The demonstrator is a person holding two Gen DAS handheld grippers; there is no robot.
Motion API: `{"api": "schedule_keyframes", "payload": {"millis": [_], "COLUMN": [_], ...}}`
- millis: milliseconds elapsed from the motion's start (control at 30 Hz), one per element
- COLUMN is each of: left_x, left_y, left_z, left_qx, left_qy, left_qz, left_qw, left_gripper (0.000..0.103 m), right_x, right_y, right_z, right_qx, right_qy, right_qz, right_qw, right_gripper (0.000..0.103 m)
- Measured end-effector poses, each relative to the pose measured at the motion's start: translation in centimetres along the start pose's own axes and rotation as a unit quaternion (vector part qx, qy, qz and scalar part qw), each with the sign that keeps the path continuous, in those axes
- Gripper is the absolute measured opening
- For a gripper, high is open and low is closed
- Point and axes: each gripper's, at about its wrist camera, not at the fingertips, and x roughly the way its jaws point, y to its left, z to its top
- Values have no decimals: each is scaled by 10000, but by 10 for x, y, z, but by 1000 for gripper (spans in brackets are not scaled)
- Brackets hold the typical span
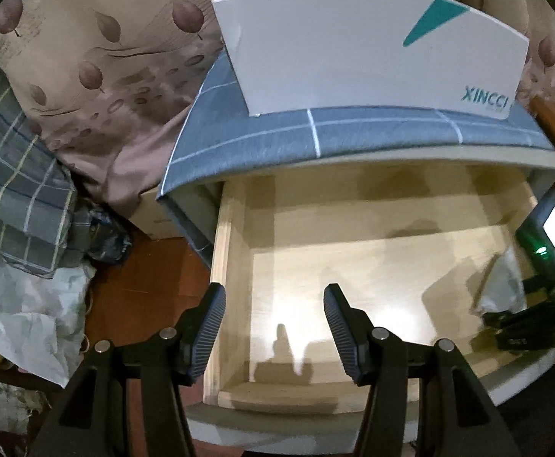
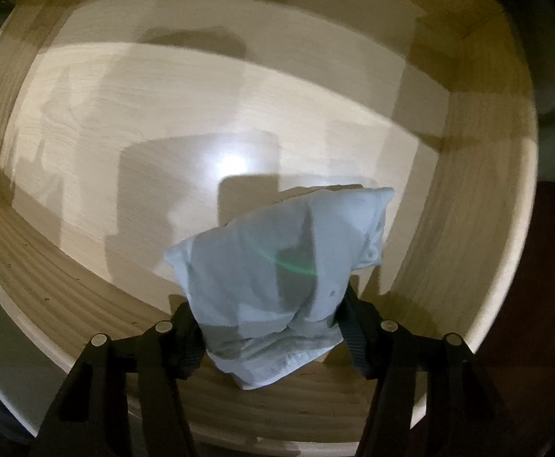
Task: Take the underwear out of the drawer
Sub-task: 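Carry the white-grey sock out of the drawer into the white box with the right gripper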
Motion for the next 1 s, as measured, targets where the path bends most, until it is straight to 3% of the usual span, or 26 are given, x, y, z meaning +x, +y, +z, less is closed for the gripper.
{"api": "schedule_keyframes", "payload": {"millis": [267,400,667,1000], "left_x": [12,11,6,2], "left_y": [2,6,10,16], "left_z": [-9,-10,-13,-14], "left_qx": [-263,-469,-616,-706], "left_qy": [12,-46,-262,-369], "left_qz": [-31,-50,-10,-72], "left_qw": [9996,9989,9978,9968], "left_gripper": [55,55,55,55], "right_x": [-20,-39,-96,-202], "right_y": [0,-4,-16,-22], "right_z": [-7,-13,-28,-27], "right_qx": [35,135,526,626], "right_qy": [-661,-1189,-2317,-3303], "right_qz": [-80,-167,-92,66], "right_qw": [9978,9927,9713,9418], "right_gripper": [50,50,50,50]}}
